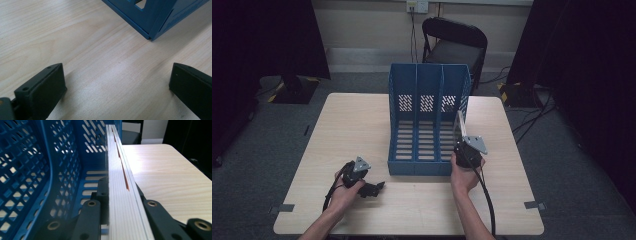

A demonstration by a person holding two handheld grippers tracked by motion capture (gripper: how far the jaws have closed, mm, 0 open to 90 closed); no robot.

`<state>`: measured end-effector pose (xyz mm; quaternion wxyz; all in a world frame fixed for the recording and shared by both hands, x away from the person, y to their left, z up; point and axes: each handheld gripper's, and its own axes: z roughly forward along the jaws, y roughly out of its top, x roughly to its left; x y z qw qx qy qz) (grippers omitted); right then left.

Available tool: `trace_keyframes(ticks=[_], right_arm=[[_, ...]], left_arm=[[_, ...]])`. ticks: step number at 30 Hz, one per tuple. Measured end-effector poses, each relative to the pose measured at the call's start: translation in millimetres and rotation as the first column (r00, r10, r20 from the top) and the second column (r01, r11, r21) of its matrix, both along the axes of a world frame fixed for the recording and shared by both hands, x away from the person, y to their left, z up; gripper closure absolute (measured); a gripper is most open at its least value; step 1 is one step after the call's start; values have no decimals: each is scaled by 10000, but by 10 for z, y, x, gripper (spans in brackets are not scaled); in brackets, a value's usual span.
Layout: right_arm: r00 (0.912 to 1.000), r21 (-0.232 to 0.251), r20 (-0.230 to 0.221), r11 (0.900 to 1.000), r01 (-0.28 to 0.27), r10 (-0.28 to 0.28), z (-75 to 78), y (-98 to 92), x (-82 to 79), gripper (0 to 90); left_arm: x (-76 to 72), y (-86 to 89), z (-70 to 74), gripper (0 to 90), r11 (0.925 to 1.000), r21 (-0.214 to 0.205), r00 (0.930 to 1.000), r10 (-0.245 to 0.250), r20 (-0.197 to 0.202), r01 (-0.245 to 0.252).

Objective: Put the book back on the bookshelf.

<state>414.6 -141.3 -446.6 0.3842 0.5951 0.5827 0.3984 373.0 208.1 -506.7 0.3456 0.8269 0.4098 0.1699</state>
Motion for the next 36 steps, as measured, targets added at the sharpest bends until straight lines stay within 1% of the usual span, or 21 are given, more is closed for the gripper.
trace_keyframes(ticks=[3, 7, 9, 11, 15, 21, 24, 26, 28, 34, 36], right_arm=[[10000, -105, 11, 9999, -6, 6, -2, 7, 2, 768], [10000, -100, -17, 9999, -30, 30, 2, 3, 4, 763], [9999, -164, -61, 9998, -139, 138, 5, -8, 8, 753], [9996, -103, -85, 9996, -257, 256, 10, -26, 14, 735], [9993, 17, 42, 9993, -363, 363, 38, -47, 22, 713], [9991, 58, -6, 9991, -430, 430, 36, -63, 39, 683], [9987, 203, -48, 9985, -508, 509, 38, -65, 42, 647], [9985, 143, -72, 9984, -542, 543, 36, -61, 43, 621], [9978, 227, -117, 9977, -644, 647, 35, -61, 46, 602], [9979, 182, -117, 9978, -639, 641, 57, -57, 59, 583], [9974, 179, -74, 9973, -711, 713, 87, -51, 66, 570]], left_arm=[[-1, 1, 1, 0, 10000, 6, 10000, -6, -2, 6], [-2, 0, 1, 0, 10000, 9, 10000, 3, 0, -3], [-3, 0, 1, 1, 10000, 10, 10000, 2, 6, -2], [-3, 0, 1, 1, 10000, 11, 10000, 7, 7, -7], [-3, 0, 1, 1, 10000, 6, 10000, 5, 6, -5], [-1, 0, 1, 0, 10000, 4, 10000, -5, -2, 5], [0, 0, 0, 0, 10000, -2, 10000, -8, -8, 8], [-1, 0, 0, 0, 10000, -7, 10000, -6, -10, 6], [0, -1, -1, 0, 10000, -8, 10000, 5, 6, -5], [1, -2, -1, 0, 10000, -2, 10000, 4, 1, -4], [1, -4, -2, 0, 10000, -32, 10000, 20, -12, -20]])
